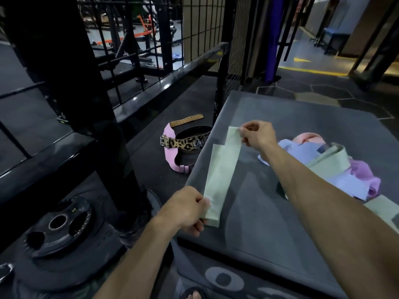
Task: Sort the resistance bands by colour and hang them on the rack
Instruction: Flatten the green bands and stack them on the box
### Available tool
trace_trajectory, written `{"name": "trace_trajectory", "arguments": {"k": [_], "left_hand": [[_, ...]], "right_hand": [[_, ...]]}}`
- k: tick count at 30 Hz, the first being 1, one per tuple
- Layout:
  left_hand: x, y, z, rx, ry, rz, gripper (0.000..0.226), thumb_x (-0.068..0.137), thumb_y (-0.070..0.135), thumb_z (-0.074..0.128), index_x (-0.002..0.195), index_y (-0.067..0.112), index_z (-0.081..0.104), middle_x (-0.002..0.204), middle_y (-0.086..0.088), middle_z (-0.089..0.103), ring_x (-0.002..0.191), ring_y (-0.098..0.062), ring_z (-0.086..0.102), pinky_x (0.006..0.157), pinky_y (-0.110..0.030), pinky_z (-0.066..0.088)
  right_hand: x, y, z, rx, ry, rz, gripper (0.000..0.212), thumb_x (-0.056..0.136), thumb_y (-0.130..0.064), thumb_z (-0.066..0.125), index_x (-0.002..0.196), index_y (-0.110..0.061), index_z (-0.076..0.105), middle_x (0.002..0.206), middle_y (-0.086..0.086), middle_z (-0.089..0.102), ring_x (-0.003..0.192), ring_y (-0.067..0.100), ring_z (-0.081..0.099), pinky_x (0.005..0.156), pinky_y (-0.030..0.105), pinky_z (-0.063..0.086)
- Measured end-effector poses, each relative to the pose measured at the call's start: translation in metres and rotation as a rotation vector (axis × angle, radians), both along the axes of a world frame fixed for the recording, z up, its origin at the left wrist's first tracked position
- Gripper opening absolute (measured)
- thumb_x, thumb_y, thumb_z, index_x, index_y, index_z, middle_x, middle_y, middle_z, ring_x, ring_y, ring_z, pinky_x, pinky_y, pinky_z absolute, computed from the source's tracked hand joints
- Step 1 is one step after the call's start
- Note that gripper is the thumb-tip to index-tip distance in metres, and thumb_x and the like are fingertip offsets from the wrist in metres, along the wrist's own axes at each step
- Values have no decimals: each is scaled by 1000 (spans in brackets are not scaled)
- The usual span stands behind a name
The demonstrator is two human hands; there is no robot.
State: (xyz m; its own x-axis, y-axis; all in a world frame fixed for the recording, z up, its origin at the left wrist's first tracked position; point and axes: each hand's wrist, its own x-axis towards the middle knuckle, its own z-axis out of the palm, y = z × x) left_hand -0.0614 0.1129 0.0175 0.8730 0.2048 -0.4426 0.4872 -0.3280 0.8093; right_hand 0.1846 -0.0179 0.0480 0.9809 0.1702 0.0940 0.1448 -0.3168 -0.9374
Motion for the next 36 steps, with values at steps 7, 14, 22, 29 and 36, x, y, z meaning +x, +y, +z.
{"name": "trace_trajectory", "arguments": {"k": [7,14,22,29,36], "left_hand": [[11,4,2,21,59,-23,20,103,18,51,93,3,59,67,-9,71,51,-22,63,49,-31,53],[18,-4,7,24,81,-60,20,104,16,52,89,11,40,61,-7,65,44,-20,59,41,-30,48],[19,0,0,55,120,-94,22,104,18,53,86,10,44,65,-11,65,42,-19,57,43,-32,50],[20,2,-2,185,189,-127,26,102,26,58,86,7,53,66,-9,69,46,-17,60,44,-29,52],[20,4,-2,405,223,-150,29,95,38,63,93,9,60,65,-8,71,48,-22,64,51,-33,60]], "right_hand": [[30,36,-40,-210,-44,94,9,84,-15,73,79,-22,73,68,-9,64,64,3,56,60,8,43],[38,42,-74,-248,-6,100,6,85,-12,75,83,-17,74,72,0,65,64,9,56,58,14,45],[36,45,-85,-253,-50,41,6,81,-15,75,80,-21,76,70,-9,67,66,5,60,68,22,48],[34,46,-83,-331,-83,65,6,81,-18,73,80,-24,75,79,-6,72,75,8,64,70,21,47],[35,44,-80,-318,-38,79,8,82,-15,72,81,-21,75,75,-8,68,75,10,63,69,19,45]]}}
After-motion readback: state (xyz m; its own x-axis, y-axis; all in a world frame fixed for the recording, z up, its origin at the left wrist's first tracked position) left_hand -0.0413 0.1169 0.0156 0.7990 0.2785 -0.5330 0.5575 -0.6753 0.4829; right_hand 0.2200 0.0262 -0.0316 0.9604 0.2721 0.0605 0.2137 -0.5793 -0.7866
